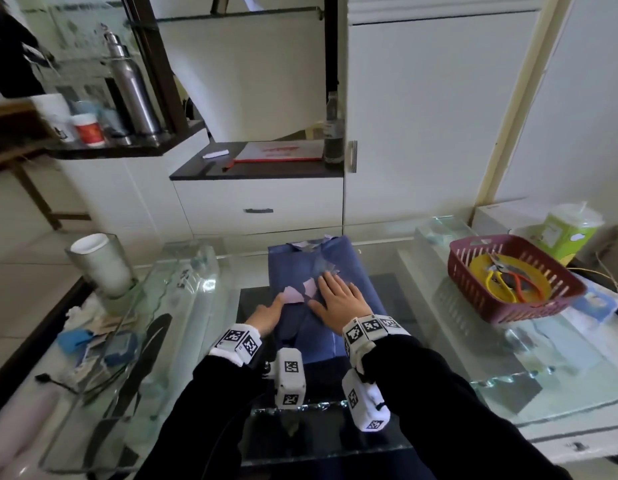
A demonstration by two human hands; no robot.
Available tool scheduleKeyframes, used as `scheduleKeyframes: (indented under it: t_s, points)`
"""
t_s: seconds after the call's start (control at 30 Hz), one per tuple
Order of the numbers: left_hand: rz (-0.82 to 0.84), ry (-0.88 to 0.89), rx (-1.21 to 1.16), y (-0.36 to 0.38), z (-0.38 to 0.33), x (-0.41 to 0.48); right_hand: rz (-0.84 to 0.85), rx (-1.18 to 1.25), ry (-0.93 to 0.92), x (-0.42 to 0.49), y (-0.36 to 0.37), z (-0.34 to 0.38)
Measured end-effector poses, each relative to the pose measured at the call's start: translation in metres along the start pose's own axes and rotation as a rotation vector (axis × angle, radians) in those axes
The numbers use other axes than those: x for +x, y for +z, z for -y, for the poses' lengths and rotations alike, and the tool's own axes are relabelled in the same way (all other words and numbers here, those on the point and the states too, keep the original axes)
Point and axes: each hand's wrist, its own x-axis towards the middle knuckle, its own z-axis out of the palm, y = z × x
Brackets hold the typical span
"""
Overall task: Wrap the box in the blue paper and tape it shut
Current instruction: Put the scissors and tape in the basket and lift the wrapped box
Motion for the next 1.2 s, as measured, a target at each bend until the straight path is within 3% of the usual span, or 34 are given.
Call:
scheduleKeyframes:
  t_s: [0.1, 0.3, 0.6, 0.8, 0.97, 1.2]
  points:
    - [0.023, 0.035, -0.104, 0.008, -0.03, -0.042, 0.011, -0.015, 0.02, -0.004, -0.005, -0.003]
    - [0.076, 0.031, -0.315, 0.022, -0.039, -0.017, -0.015, 0.001, 0.029, -0.012, -0.022, -0.017]
    - [0.133, 0.007, -0.471, 0.039, -0.071, -0.05, -0.024, 0.015, 0.046, -0.025, -0.033, -0.043]
    - [0.177, 0.018, -0.411, 0.055, -0.069, -0.044, -0.156, 0.071, 0.087, -0.036, -0.044, -0.067]
    - [0.16, 0.071, -0.32, 0.062, -0.062, -0.017, -0.107, 0.063, 0.224, -0.044, -0.044, -0.063]
    - [0.022, 0.069, -0.331, 0.027, -0.045, -0.01, -0.078, 0.108, 0.17, -0.034, -0.046, -0.029]
